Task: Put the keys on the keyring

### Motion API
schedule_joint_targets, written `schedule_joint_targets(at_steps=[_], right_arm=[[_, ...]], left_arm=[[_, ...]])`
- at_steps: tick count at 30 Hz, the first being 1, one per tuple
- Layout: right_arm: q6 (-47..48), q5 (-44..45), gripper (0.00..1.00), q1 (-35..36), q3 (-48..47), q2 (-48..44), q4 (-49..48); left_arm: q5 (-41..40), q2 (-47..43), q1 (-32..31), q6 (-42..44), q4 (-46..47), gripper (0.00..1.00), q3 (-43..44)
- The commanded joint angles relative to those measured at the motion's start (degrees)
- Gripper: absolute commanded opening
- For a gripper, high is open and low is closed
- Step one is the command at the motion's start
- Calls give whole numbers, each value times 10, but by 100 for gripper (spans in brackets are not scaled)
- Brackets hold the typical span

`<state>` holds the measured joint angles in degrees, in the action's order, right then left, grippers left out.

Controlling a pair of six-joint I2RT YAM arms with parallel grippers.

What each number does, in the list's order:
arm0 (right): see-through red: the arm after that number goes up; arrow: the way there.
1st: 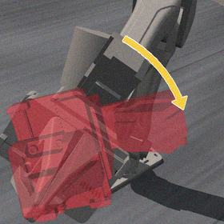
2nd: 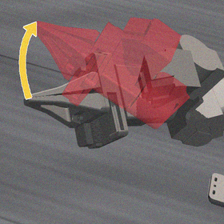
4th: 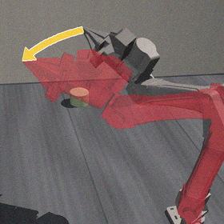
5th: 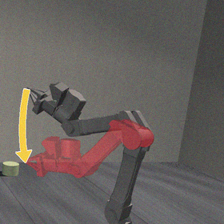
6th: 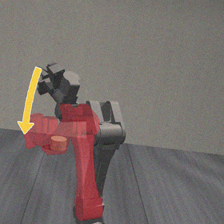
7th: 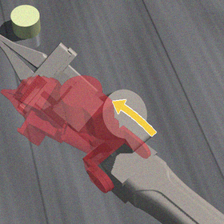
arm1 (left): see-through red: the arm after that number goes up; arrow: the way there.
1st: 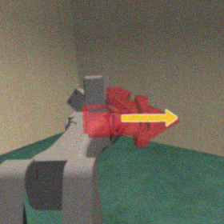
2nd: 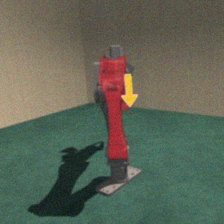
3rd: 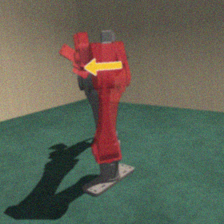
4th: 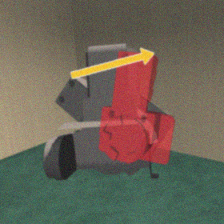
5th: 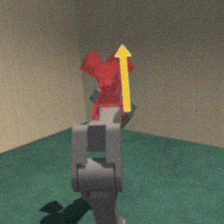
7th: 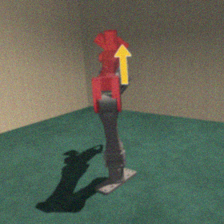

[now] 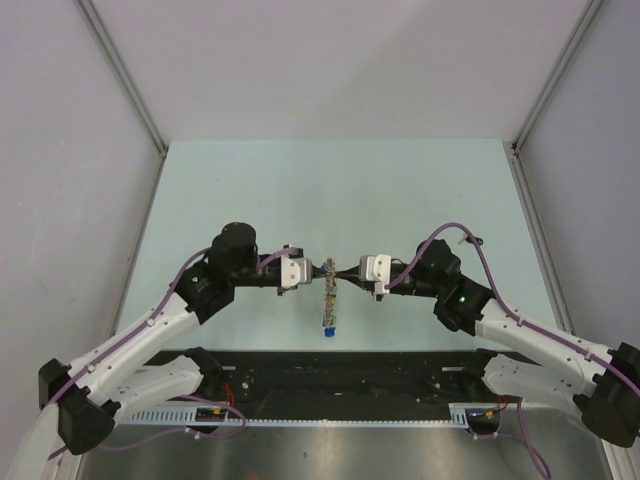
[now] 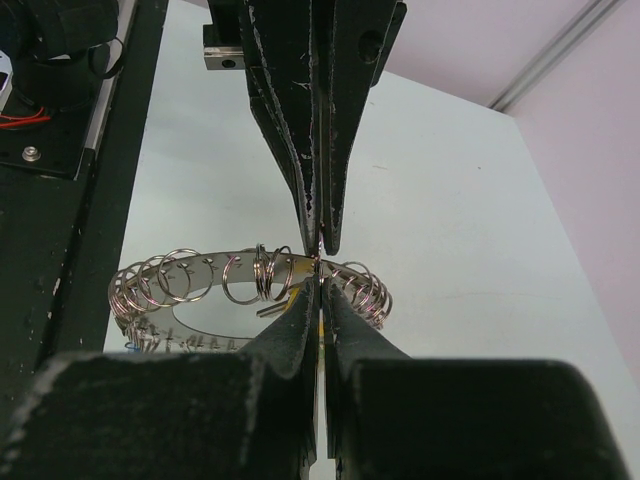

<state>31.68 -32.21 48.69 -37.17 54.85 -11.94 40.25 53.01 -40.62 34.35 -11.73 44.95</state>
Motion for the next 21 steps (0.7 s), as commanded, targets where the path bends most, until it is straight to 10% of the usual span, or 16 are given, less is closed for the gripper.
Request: schedule_joint_targets(at_steps=[1,21], right_arm=[[-4,-16,0,4,-9,1,-18],[-11,14,0,0,-9,-23,-1]], left_arm=[[8,-8,-2,-2,50,0,6],[-3,-15,-2,5,44,0,4]])
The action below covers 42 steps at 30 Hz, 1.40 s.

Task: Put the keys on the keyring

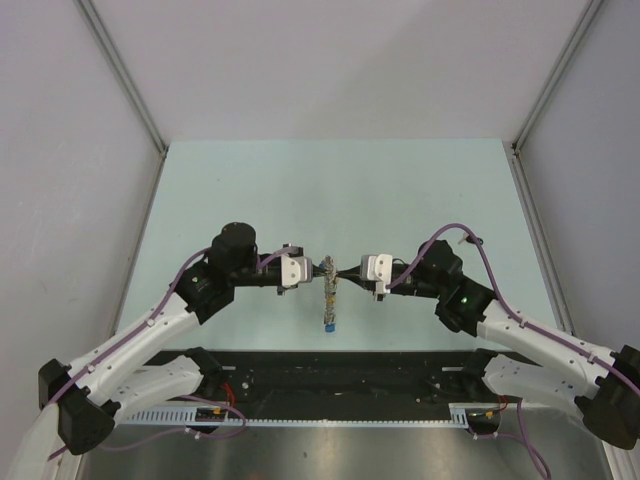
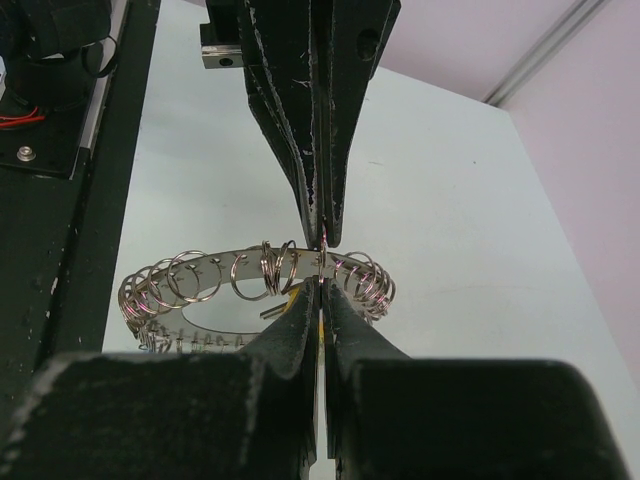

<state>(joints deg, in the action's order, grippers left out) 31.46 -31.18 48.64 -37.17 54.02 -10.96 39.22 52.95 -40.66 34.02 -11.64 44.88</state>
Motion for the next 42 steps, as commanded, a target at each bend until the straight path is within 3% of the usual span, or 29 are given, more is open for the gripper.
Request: schedule_joint_targets(at_steps=[1,42], right_arm=[[-9,2,0,0,-8,-15,-10],[-32,-3,0,-1,-8,13,-47]], left_arm=[[6,-14,-2,8,44,0,6],[36,-5,-3,3,44,0,8]])
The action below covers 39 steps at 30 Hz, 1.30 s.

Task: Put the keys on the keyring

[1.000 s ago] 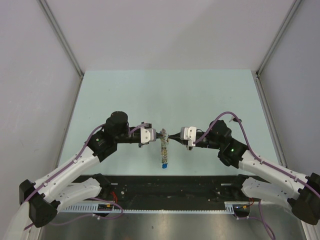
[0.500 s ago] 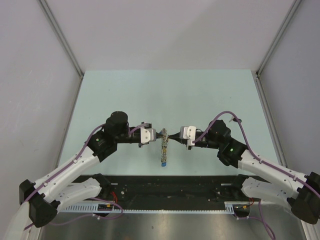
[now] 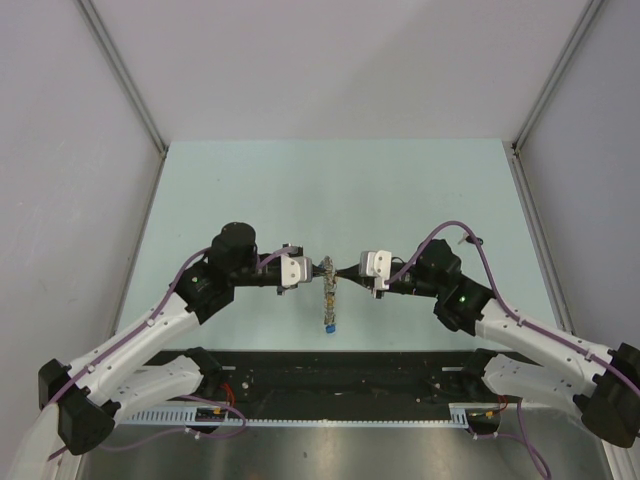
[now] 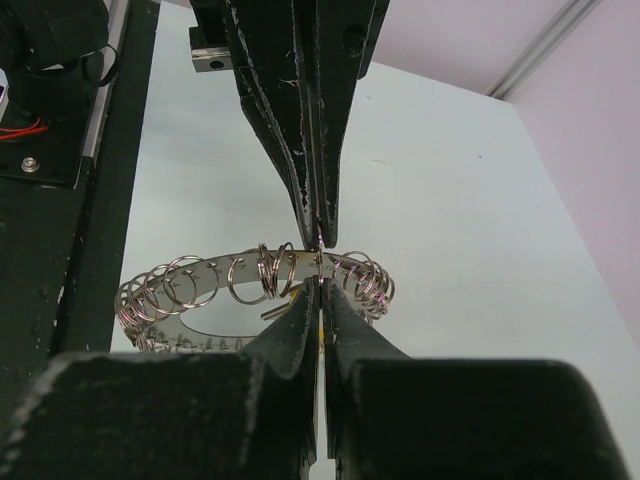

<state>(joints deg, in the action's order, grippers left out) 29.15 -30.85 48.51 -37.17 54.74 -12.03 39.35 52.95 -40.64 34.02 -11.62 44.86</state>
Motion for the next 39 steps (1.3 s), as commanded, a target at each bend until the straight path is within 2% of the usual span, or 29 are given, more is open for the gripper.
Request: schedule_joint_targets(at_steps=[1,23,39], right_arm=[[-9,-8,0,0,-9,8,-37],[-15,-24,0,4,-9,12,-50],[23,11,0,19,-9,-3,-19]], left_arm=[[36,-6,-3,2,43,0,9],[44,5,-14,-4,47,0,10],[-15,26,-15,-52,22,0,43]])
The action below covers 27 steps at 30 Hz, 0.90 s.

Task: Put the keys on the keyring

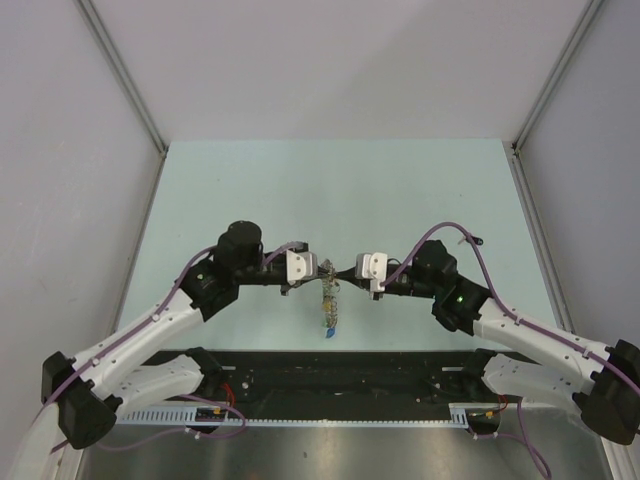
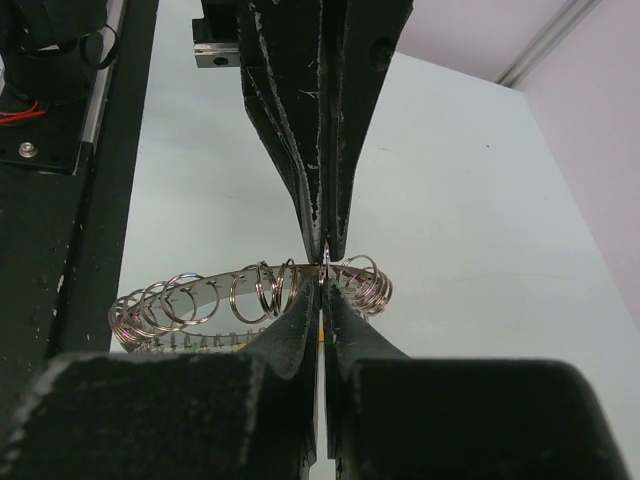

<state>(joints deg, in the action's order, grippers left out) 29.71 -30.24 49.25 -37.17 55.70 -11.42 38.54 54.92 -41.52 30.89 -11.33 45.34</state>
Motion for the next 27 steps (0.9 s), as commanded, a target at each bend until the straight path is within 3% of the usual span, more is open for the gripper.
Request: schedule_joint_targets(at_steps=[1,27], right_arm=[[21,6,0,13,-8,-12,-24],[62,79,0,45,-9,-14,2]], left_arm=[[-7,9,-6,-23,17,0,40],[-38,38,-1,-114,-23,0,95]])
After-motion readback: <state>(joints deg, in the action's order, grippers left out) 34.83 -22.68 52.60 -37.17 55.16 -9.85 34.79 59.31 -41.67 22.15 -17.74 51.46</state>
